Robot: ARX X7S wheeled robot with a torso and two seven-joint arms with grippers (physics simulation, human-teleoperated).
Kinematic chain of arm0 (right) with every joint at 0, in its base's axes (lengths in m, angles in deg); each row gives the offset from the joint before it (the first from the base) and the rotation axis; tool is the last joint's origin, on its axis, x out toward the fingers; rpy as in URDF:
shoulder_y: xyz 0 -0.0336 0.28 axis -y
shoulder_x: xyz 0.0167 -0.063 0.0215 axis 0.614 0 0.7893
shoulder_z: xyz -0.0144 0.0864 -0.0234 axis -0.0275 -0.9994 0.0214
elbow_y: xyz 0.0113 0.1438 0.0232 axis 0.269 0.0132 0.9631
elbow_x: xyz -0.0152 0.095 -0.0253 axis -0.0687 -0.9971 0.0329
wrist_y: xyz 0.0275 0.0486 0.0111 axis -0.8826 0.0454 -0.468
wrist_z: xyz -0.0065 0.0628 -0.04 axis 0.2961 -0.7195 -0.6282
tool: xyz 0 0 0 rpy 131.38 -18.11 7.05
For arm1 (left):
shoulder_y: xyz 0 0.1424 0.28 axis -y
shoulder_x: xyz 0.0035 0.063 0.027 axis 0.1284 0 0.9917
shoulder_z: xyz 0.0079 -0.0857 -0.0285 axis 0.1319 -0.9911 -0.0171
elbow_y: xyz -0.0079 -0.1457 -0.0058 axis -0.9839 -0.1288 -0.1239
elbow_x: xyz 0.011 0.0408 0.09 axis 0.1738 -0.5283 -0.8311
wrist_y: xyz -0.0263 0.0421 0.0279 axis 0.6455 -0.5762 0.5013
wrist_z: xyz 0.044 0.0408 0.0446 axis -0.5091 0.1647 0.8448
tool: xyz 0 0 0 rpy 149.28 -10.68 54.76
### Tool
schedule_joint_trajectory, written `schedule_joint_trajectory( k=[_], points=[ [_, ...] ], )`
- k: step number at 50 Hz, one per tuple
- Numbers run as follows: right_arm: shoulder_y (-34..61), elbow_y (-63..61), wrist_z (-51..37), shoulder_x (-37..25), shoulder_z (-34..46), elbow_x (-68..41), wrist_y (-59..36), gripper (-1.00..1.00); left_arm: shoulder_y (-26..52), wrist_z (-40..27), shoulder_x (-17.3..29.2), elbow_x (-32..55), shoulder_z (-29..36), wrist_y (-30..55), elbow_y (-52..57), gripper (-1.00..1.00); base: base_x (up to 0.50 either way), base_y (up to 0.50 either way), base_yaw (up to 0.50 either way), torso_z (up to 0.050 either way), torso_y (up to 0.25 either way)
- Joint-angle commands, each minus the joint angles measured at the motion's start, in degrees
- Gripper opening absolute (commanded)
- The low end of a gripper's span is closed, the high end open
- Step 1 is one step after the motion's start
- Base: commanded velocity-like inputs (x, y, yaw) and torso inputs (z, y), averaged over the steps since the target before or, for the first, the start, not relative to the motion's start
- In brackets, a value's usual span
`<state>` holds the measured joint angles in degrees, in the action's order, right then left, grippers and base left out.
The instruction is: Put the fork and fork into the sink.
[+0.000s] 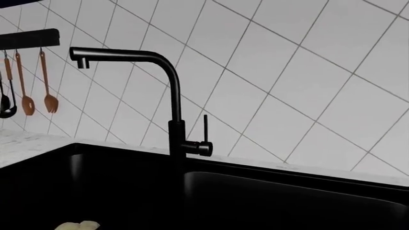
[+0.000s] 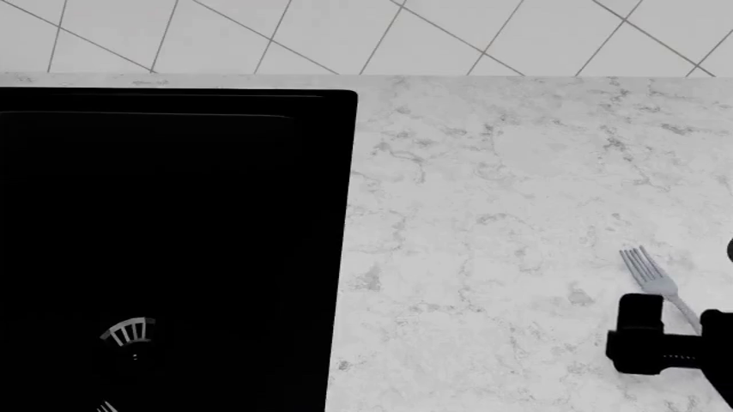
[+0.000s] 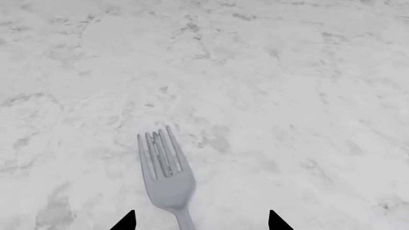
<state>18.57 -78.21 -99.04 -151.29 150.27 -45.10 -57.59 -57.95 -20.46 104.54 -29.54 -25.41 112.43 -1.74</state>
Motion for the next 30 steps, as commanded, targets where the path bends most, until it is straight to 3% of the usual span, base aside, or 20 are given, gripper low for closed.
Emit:
schedule_joint_trajectory(
  k=[1,6,7,16,30],
  points=[
    [-5.5,3.6,2.8,2.2,1.6,-1.2,2.8,1.00,-0.1,-0.1,0.2,0.3,-0.1,0.1,0.3,1.00,0.00,0.00,0.00,-0.010,0.000],
    [-6.6,5.0,1.4,3.0,2.0,-2.3,2.4,1.00,0.0,-0.3,0.2,0.4,0.0,0.3,0.4,1.00,0.00,0.00,0.00,0.000,0.000],
    [-6.8,4.5,2.0,2.8,1.9,-2.3,2.7,-1.00,0.0,-0.3,0.2,0.4,-0.1,0.2,0.4,1.00,0.00,0.00,0.00,0.000,0.000],
    [-3.6,0.7,-0.1,2.5,1.9,0.0,0.3,-1.00,0.0,-0.5,0.2,0.7,-0.3,0.4,0.8,1.00,0.01,0.00,0.00,-0.002,0.000],
    [11.5,-11.8,-4.4,3.4,-1.6,3.3,-8.9,-1.00,-0.1,-0.3,0.5,1.7,-1.4,0.6,1.4,1.00,0.00,0.00,0.00,-0.001,0.000]
  ],
)
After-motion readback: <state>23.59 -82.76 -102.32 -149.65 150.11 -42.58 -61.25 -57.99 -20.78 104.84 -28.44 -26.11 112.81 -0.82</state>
